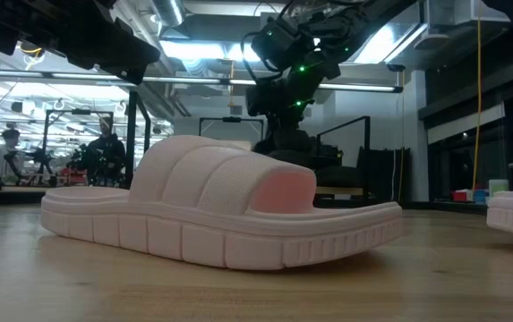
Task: Pick and place slides into the shelf
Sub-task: Put the black slipper on the shelf
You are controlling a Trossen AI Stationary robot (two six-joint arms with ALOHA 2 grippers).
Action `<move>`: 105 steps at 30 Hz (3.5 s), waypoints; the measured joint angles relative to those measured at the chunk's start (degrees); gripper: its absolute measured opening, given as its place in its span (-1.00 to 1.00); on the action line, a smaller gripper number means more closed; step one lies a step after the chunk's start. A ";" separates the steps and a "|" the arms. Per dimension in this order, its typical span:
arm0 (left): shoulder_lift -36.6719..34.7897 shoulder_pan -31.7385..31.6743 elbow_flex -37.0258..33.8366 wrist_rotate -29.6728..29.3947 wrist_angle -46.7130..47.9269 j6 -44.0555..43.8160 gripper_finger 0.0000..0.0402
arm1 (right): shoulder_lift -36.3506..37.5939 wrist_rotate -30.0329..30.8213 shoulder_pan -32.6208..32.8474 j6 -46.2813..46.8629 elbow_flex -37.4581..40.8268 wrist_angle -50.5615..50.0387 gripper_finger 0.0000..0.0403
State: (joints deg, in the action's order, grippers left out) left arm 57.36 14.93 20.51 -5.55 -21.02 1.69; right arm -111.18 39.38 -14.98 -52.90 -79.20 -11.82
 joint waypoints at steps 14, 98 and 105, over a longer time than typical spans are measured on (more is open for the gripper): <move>0.00 0.04 0.02 -1.69 0.00 0.00 -1.00 | 0.02 0.43 -0.61 0.35 -0.02 -3.84 -0.97; 0.00 0.01 0.04 -1.67 0.00 -0.17 -1.00 | 0.13 -1.78 -0.77 1.28 -0.02 -10.83 -0.69; 0.00 0.01 0.04 -1.67 0.00 -0.24 -1.00 | 0.13 -3.46 -0.11 1.60 -0.02 -10.83 -0.69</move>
State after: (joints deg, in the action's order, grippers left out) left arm 57.36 14.94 20.56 -7.22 -21.02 1.45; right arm -111.04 35.92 -15.09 -51.30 -79.22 -22.65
